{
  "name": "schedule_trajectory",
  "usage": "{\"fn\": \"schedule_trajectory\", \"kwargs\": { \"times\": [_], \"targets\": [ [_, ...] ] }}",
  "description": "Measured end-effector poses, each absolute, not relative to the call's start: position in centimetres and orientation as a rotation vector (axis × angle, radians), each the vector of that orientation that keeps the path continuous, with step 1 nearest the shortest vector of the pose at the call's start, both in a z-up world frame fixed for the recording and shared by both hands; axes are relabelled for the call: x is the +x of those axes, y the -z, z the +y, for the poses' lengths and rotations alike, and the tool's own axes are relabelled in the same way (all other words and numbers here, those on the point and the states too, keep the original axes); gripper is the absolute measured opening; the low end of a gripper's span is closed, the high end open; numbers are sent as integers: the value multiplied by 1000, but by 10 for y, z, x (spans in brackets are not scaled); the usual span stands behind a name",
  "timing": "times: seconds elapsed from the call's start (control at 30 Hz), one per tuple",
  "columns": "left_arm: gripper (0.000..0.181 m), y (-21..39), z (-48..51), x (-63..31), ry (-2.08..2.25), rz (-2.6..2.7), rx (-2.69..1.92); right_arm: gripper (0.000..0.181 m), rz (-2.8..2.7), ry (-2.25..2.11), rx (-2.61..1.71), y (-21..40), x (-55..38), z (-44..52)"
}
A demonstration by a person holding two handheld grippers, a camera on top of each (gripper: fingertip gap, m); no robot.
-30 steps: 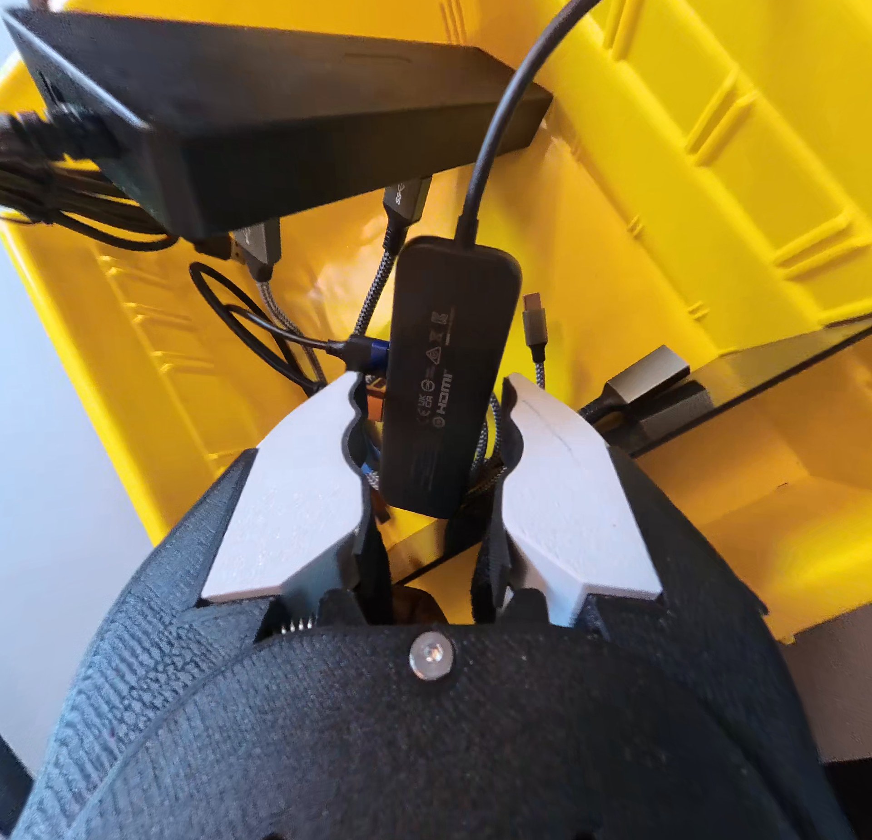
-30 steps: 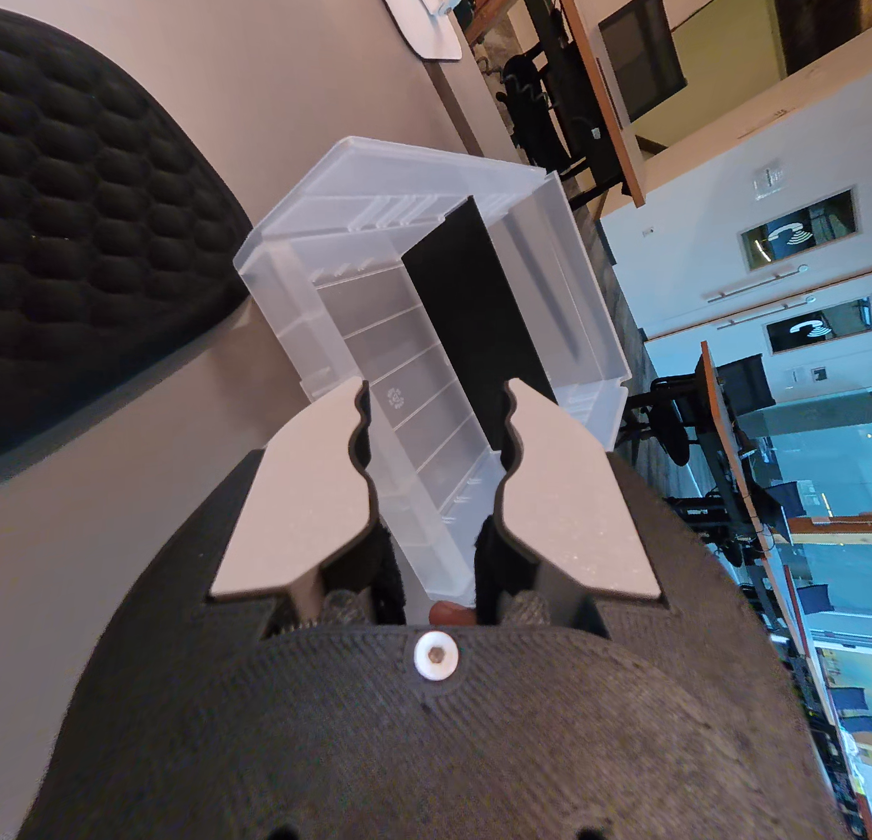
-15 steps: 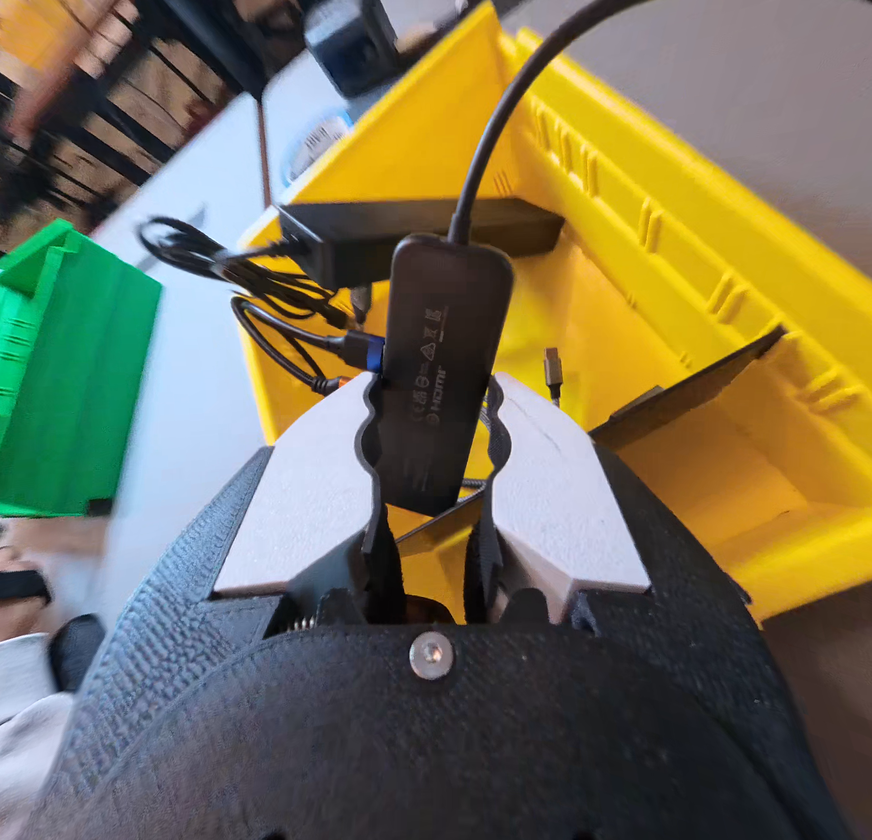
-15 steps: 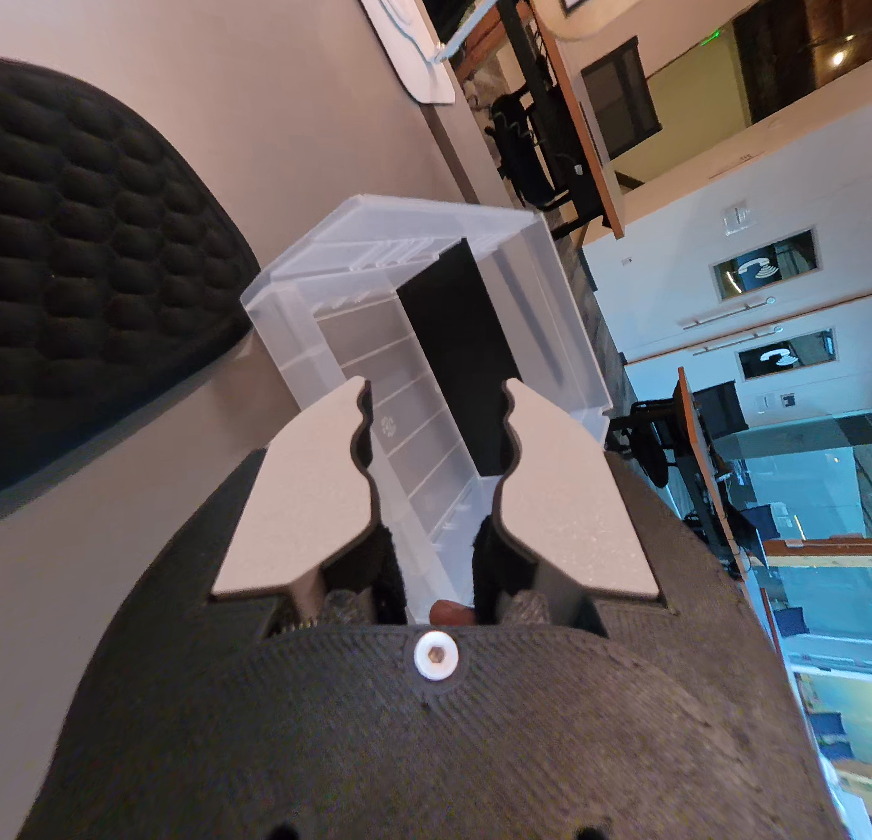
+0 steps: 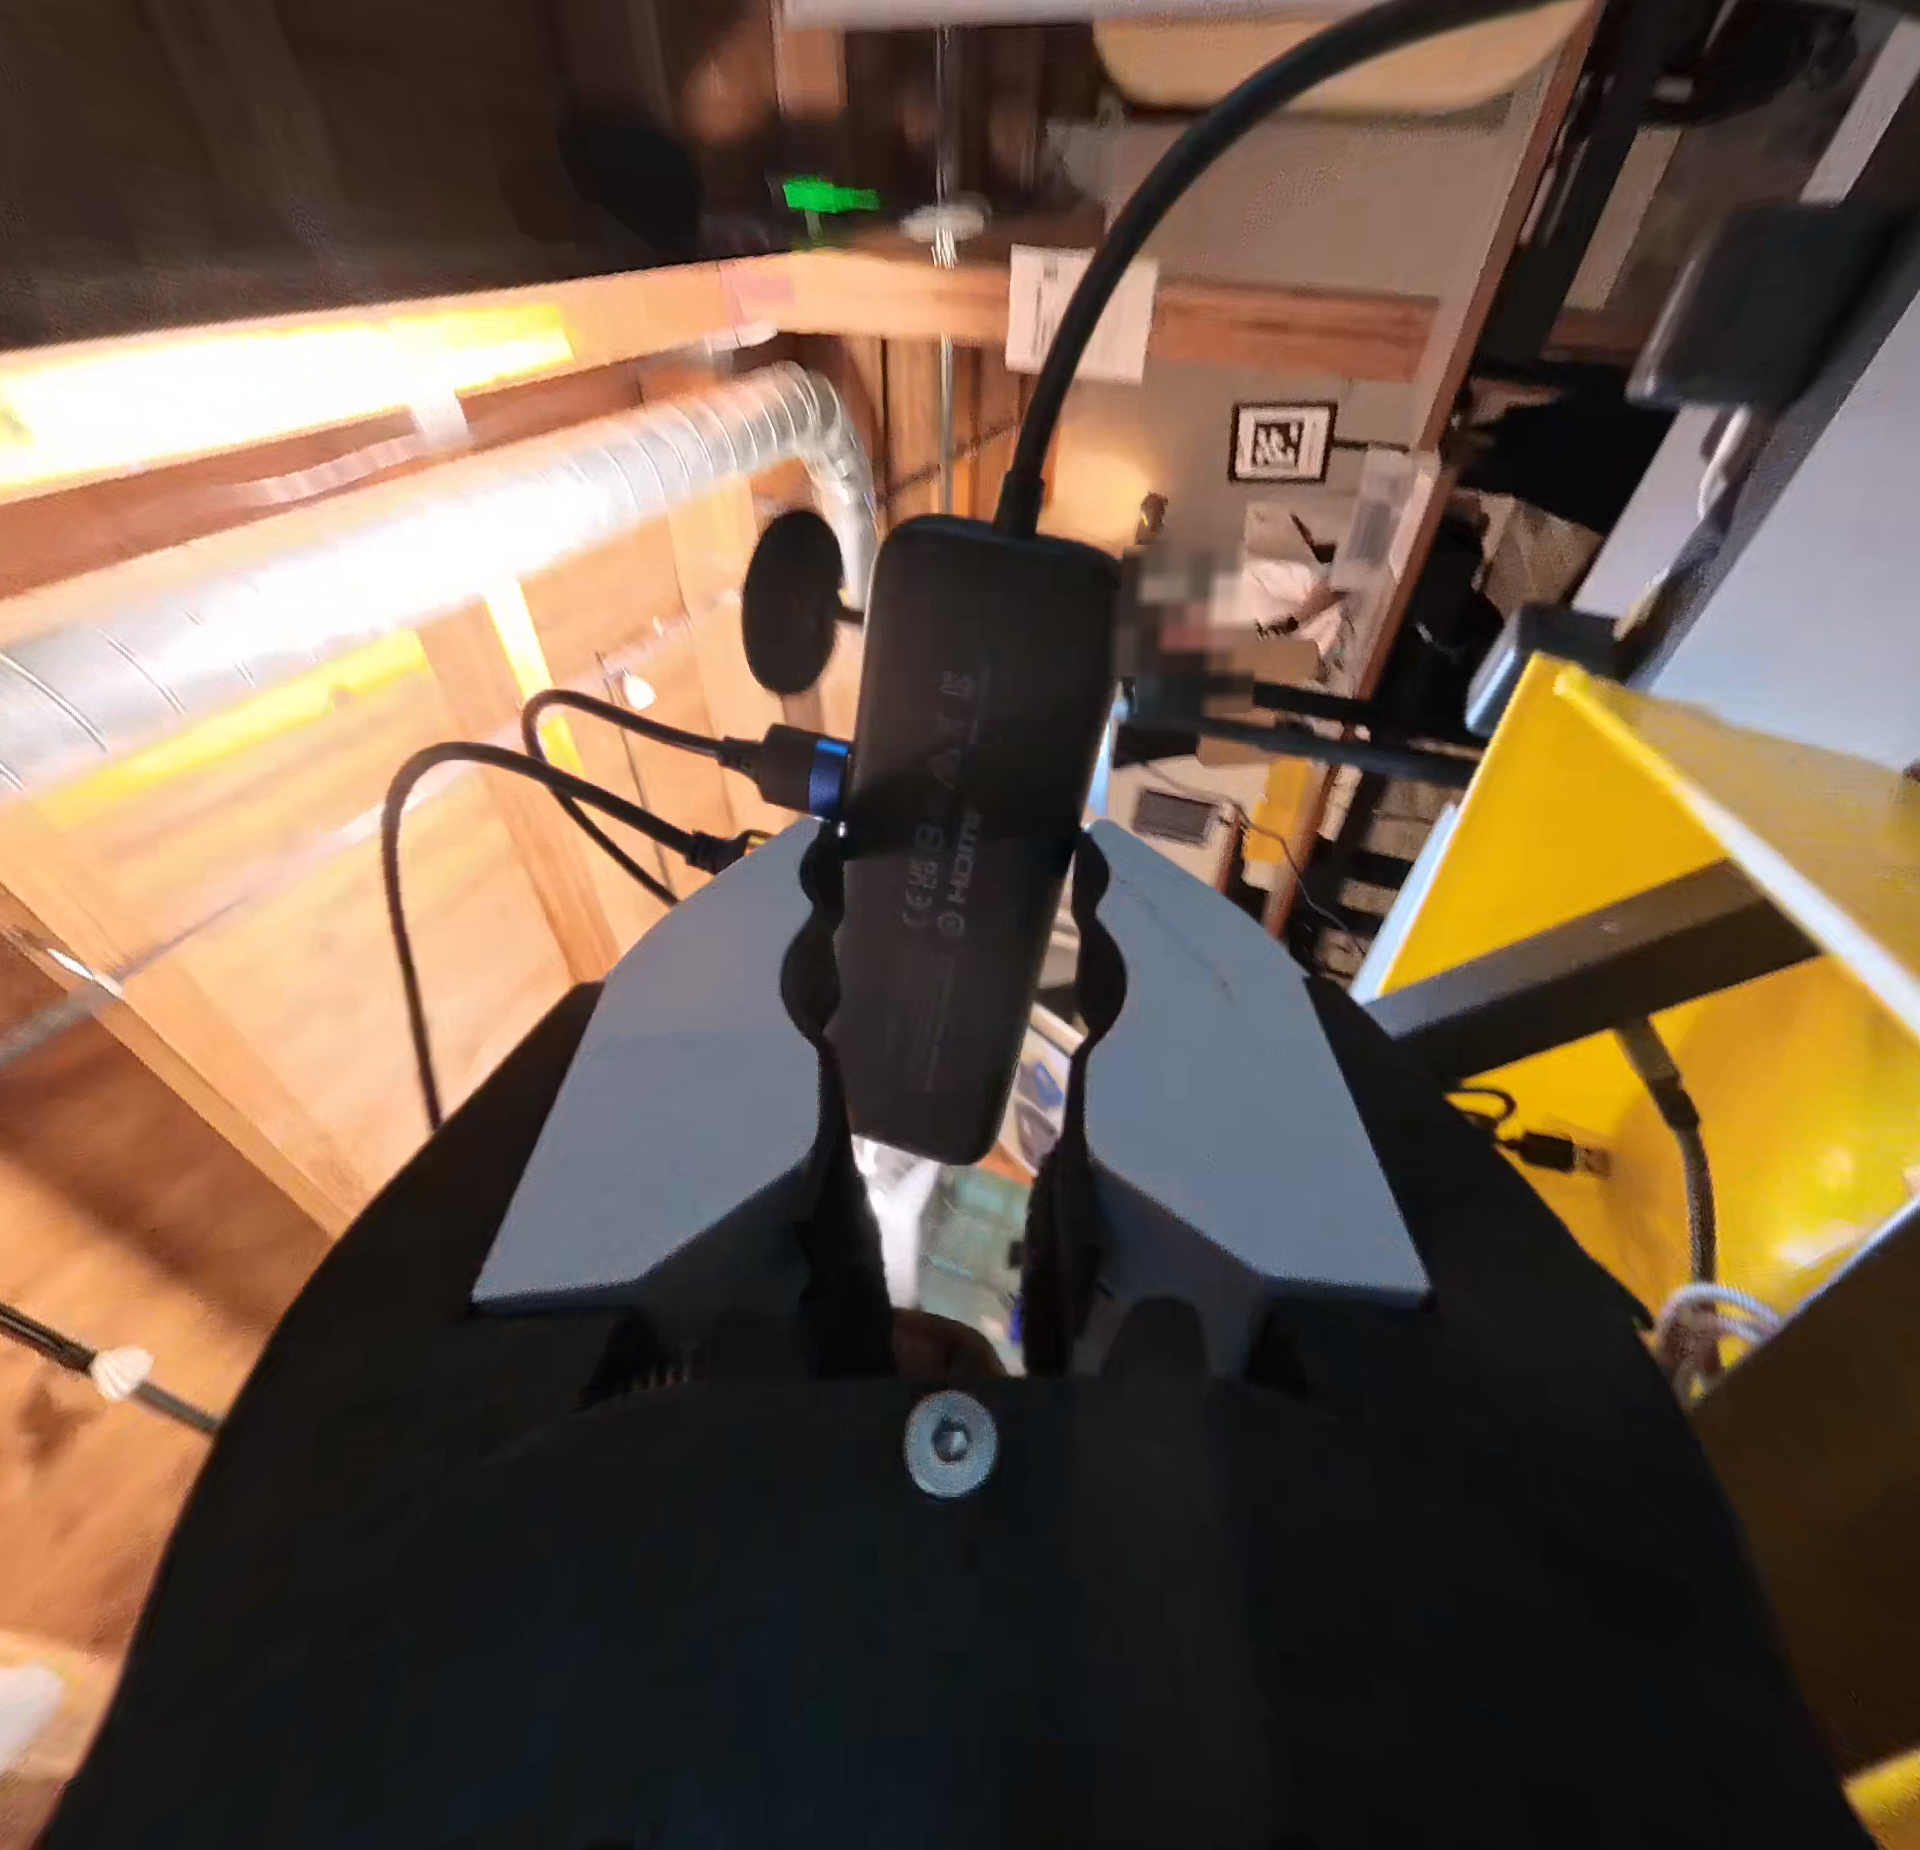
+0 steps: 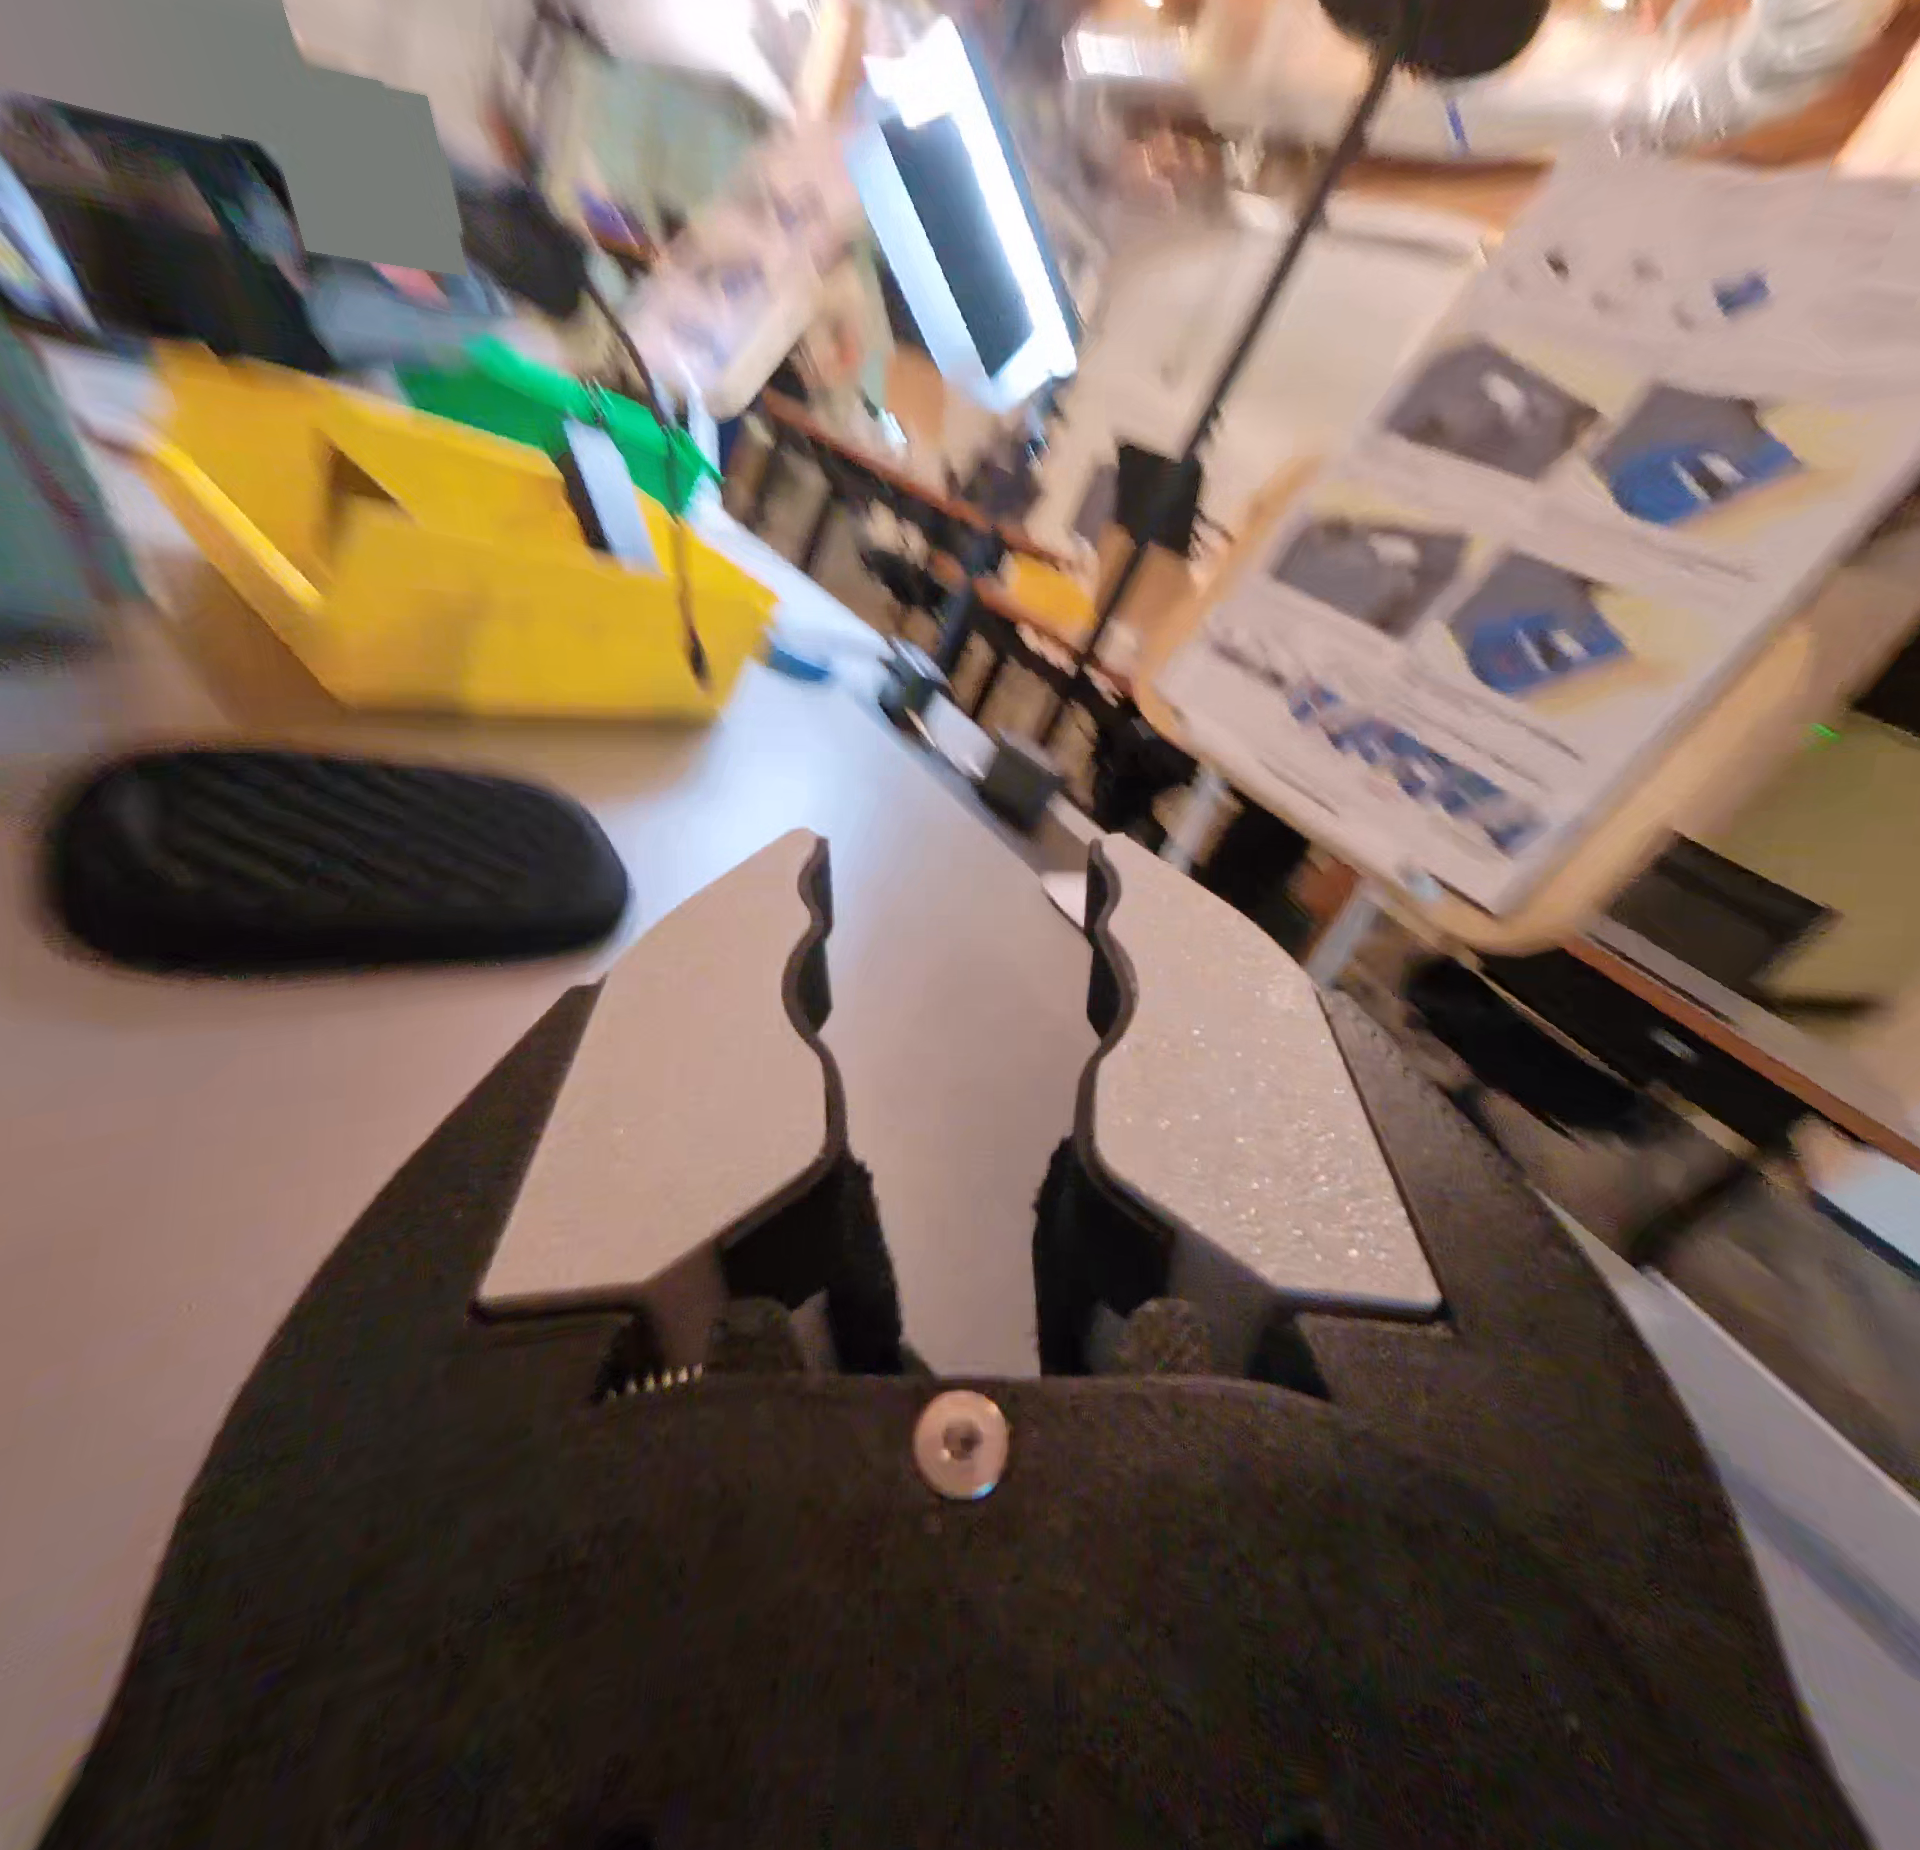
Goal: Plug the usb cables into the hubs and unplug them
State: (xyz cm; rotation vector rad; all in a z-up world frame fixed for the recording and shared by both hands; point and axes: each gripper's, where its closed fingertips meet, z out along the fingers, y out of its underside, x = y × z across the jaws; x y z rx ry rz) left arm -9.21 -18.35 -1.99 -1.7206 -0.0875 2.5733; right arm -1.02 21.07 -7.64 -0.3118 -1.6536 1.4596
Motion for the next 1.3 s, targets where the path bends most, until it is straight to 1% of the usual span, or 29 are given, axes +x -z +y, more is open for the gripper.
{"fn": "schedule_trajectory", "kwargs": {
  "times": [0.07,0.17,0.33,0.43,0.47,0.5,0.53,0.57,0.7,0.8,0.87,0.97,1.03,1.07,1.13,1.17,1.23,1.3],
  "targets": [
    [43,26,-151,-87,-2598,90,-1694,47,-1625,-1644,-232,64,-3,170],
    [43,43,-101,-77,-2565,325,-1662,48,-1634,-1772,-149,57,1,117],
    [43,71,-29,-59,-2412,573,-1607,48,-1665,-1839,-163,56,-17,57],
    [43,77,0,-49,-2369,675,-1549,47,-1793,-1790,-169,74,-31,33],
    [42,78,7,-47,-2352,700,-1542,45,-1844,-1782,-157,81,-33,27],
    [42,79,13,-44,-2337,729,-1532,39,-1889,-1779,-141,87,-32,21],
    [43,80,19,-41,-2321,764,-1519,20,-1919,-1771,-137,91,-32,18],
    [43,81,23,-38,-2305,795,-1507,15,-1914,-1770,-160,92,-34,20],
    [45,73,32,-29,-2167,778,-1428,12,-1848,-2039,-253,81,-27,31],
    [44,53,28,-22,-1889,450,-1343,12,-1721,-2275,-391,72,-32,52],
    [44,38,22,-19,-1579,168,-1245,12,-1672,-2395,-442,69,-33,64],
    [48,31,25,-22,-774,-258,-1058,12,-1627,-2556,-418,62,-23,68],
    [59,38,41,-22,-234,-385,-969,12,-1613,-2657,-400,60,-15,64],
    [59,43,50,-24,-57,-423,-963,12,-1616,-2692,-397,60,-11,62],
    [58,47,64,-21,131,-423,-968,12,-1645,-2725,-393,64,-6,56],
    [50,47,68,-20,153,-408,-965,12,-1663,-2729,-394,66,-5,53],
    [17,45,69,-13,106,-330,-967,12,-1688,-2723,-421,70,-5,52],
    [13,49,71,-10,82,-306,-1011,13,-1722,-2709,-389,73,-4,54]
  ]
}}
